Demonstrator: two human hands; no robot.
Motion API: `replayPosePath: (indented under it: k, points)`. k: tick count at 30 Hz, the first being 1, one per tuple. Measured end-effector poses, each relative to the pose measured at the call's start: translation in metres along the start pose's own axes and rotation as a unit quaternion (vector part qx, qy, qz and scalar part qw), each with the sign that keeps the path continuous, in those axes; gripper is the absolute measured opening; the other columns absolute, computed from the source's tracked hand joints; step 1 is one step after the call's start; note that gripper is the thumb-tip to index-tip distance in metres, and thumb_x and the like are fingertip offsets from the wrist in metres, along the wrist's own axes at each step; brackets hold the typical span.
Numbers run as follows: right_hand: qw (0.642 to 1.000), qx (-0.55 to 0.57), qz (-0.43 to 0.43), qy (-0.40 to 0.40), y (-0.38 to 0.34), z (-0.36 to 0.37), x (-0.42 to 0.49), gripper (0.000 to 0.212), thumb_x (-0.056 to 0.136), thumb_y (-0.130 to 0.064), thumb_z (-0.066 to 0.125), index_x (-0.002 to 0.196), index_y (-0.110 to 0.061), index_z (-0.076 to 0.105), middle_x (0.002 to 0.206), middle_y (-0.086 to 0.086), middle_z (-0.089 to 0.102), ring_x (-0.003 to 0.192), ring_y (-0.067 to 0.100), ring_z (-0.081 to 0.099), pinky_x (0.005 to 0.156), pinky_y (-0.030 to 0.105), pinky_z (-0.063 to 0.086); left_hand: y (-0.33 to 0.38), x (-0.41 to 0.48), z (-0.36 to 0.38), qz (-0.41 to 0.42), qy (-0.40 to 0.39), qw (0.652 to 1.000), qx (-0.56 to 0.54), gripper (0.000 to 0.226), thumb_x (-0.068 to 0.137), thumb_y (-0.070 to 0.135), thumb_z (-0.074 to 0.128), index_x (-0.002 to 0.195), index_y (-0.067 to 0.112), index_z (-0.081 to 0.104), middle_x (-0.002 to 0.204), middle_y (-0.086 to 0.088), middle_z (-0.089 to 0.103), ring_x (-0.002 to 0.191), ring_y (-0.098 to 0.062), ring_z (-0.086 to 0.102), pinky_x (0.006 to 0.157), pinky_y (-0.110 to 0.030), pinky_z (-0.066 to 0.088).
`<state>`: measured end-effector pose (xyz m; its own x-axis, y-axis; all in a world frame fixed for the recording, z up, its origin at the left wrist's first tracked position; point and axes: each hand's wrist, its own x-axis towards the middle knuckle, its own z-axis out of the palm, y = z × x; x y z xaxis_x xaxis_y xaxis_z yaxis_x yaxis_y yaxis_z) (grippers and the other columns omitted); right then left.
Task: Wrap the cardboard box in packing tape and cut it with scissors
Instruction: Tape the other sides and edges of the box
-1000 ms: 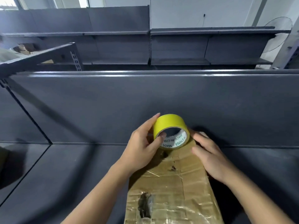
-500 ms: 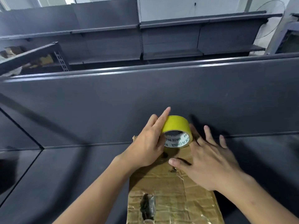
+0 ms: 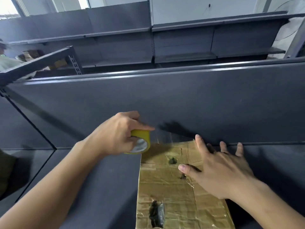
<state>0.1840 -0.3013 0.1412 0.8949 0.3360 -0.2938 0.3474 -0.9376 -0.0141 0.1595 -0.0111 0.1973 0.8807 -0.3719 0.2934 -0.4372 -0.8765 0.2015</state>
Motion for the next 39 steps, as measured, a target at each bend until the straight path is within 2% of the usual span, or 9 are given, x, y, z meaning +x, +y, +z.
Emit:
replayPosePath:
  k: [9,13,15,17,19,23,28,34,39]
  points:
    - [1.000,-0.004,0.002,-0.015,-0.001,-0.001,-0.001,0.108,0.069,-0.096,-0.003,0.151,-0.032,-0.034,0.160,-0.001,0.040,0.156,0.036,0.006,0.120,0.068,-0.004,-0.026,-0.045,0.019,-0.062,-0.035,0.997,-0.003,0.073,0.062,0.007,0.050,0.127,0.032,0.071,0.080,0.006,0.044,0.062,-0.010,0.046,0.060,-0.010,0.036]
    - [1.000,-0.016,0.001,-0.001,0.000,-0.002,-0.001,0.109,0.070,-0.097,-0.001,0.153,-0.032,-0.028,0.170,0.005,0.000,0.156,0.036,-0.007,0.120,0.067,-0.003,-0.030,-0.054,0.045,-0.081,-0.005,0.996,-0.049,0.060,0.071,0.018,0.055,0.128,0.031,0.071,0.081,0.005,0.043,0.060,-0.003,0.046,0.062,-0.011,0.039]
    - [0.999,-0.032,-0.011,0.013,-0.001,-0.003,0.000,0.111,0.071,-0.097,0.001,0.156,-0.029,-0.024,0.167,0.004,-0.020,0.152,0.033,-0.023,0.121,0.065,-0.006,-0.030,-0.058,0.056,-0.085,0.024,0.994,-0.059,0.052,0.076,0.028,0.072,0.128,0.033,0.070,0.082,0.008,0.043,0.060,-0.001,0.045,0.062,-0.010,0.039]
    - [0.997,-0.065,-0.033,0.033,-0.002,-0.004,0.000,0.110,0.075,-0.095,-0.001,0.158,-0.024,-0.019,0.164,0.000,-0.029,0.148,0.030,-0.033,0.121,0.062,-0.011,-0.029,-0.063,0.064,-0.089,0.029,0.993,-0.075,0.070,0.069,0.057,0.086,0.133,0.035,0.066,0.083,0.005,0.044,0.061,-0.007,0.047,0.061,-0.015,0.043]
    - [0.992,-0.107,-0.049,0.040,-0.004,-0.006,0.000,0.109,0.077,-0.089,-0.009,0.158,-0.017,-0.016,0.162,0.001,-0.032,0.145,0.027,-0.039,0.120,0.060,-0.015,-0.029,-0.067,0.070,-0.102,0.011,0.989,-0.105,0.096,0.055,0.077,0.083,0.138,0.032,0.063,0.085,0.002,0.044,0.064,-0.011,0.047,0.061,-0.018,0.044]
    - [0.982,-0.179,-0.061,0.002,-0.015,-0.013,0.003,0.114,0.078,-0.089,-0.005,0.155,-0.005,-0.016,0.157,0.011,-0.039,0.142,0.027,-0.044,0.117,0.060,-0.021,-0.029,-0.068,0.079,-0.090,0.044,0.984,-0.148,0.104,0.055,0.082,0.076,0.140,0.025,0.062,0.085,0.002,0.043,0.065,-0.007,0.041,0.060,-0.013,0.038]
    - [0.987,-0.118,-0.082,-0.068,-0.043,-0.012,0.010,0.127,0.066,-0.095,-0.005,0.148,0.000,-0.025,0.153,0.020,-0.041,0.142,0.035,-0.042,0.120,0.057,-0.019,-0.030,-0.069,0.088,-0.074,0.074,0.981,-0.160,0.099,0.056,0.073,0.082,0.136,0.018,0.065,0.083,0.000,0.045,0.064,-0.008,0.043,0.060,-0.014,0.040]
    - [0.992,-0.043,-0.098,-0.062,-0.074,-0.004,0.010,0.125,0.069,-0.097,-0.001,0.148,-0.005,-0.031,0.148,0.022,-0.045,0.140,0.039,-0.042,0.118,0.061,-0.017,-0.032,-0.068,0.091,-0.067,0.093,0.980,-0.161,0.094,0.056,0.064,0.088,0.134,0.016,0.068,0.083,0.008,0.042,0.063,-0.004,0.043,0.059,-0.012,0.040]
    - [0.990,0.028,-0.140,-0.007,-0.117,0.006,0.013,0.122,0.080,-0.087,0.028,0.155,-0.004,-0.021,0.159,0.025,-0.032,0.144,0.044,-0.036,0.116,0.065,-0.018,-0.032,-0.068,0.094,-0.066,0.118,0.978,-0.159,0.089,0.063,0.075,0.078,0.130,0.018,0.070,0.081,-0.001,0.047,0.063,-0.015,0.050,0.058,-0.026,0.045]
